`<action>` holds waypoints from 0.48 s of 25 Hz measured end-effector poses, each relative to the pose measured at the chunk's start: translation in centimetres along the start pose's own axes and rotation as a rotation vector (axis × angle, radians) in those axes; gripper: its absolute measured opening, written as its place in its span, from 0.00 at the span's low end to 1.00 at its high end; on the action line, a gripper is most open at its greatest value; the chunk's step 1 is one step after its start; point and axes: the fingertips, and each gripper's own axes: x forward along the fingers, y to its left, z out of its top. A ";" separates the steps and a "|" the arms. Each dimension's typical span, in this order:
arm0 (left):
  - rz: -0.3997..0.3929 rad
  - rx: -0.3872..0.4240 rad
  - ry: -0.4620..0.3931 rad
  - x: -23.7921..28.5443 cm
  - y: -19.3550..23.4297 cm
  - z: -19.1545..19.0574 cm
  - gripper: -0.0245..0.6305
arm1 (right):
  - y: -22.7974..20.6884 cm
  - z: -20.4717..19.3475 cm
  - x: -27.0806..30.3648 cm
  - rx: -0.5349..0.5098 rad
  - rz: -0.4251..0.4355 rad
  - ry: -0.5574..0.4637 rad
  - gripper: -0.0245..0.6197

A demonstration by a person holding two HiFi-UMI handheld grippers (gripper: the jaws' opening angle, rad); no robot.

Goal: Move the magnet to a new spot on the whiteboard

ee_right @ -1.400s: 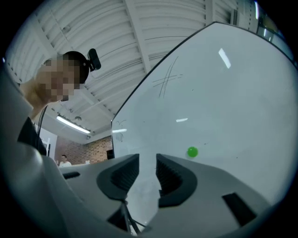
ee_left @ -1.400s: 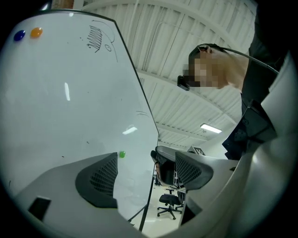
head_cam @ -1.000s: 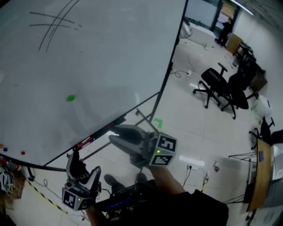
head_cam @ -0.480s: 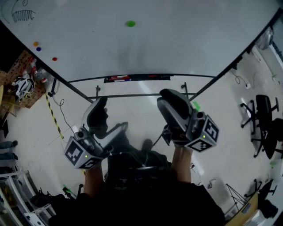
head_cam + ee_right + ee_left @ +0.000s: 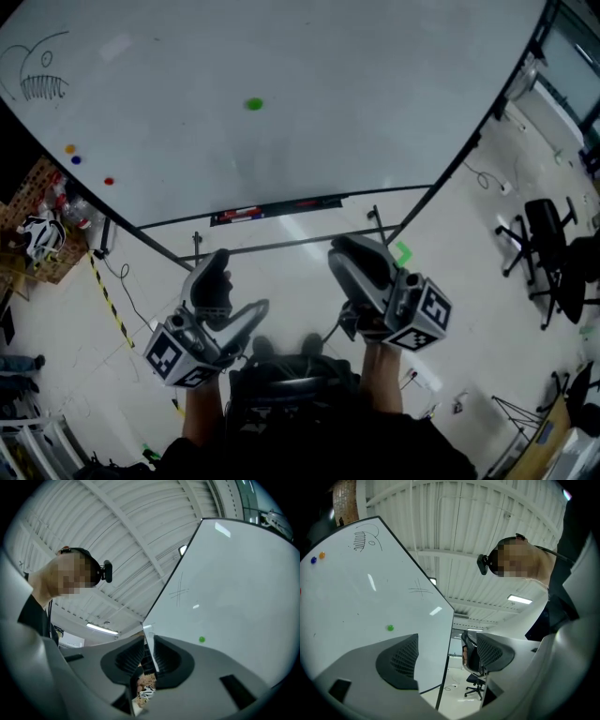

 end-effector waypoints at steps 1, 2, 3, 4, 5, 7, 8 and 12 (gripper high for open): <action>-0.005 -0.005 -0.003 -0.2 0.4 0.3 0.62 | -0.1 -0.2 0.5 0.001 -0.006 0.003 0.17; -0.009 -0.008 -0.008 -0.6 0.9 0.7 0.62 | -0.2 -0.4 1.1 0.003 -0.011 0.005 0.17; -0.015 -0.012 -0.013 -1.0 1.4 1.0 0.62 | -0.2 -0.7 1.6 0.005 -0.016 0.007 0.16; -0.021 -0.016 -0.018 -1.3 1.9 1.3 0.62 | -0.3 -1.0 2.1 0.006 -0.021 0.009 0.15; -0.028 -0.022 -0.022 -1.7 2.3 1.4 0.62 | -0.3 -1.3 2.6 0.007 -0.025 0.011 0.14; -0.040 -0.037 -0.026 -2.2 3.1 1.6 0.62 | -0.2 -1.9 3.4 0.012 -0.029 0.018 0.13; -0.045 -0.045 -0.028 -2.5 3.4 1.8 0.62 | 0.0 -2.1 3.9 0.011 -0.028 0.021 0.12; -0.069 -0.056 -0.039 -3.0 4.7 2.5 0.62 | 0.4 -2.4 5.2 -0.013 -0.035 0.027 0.08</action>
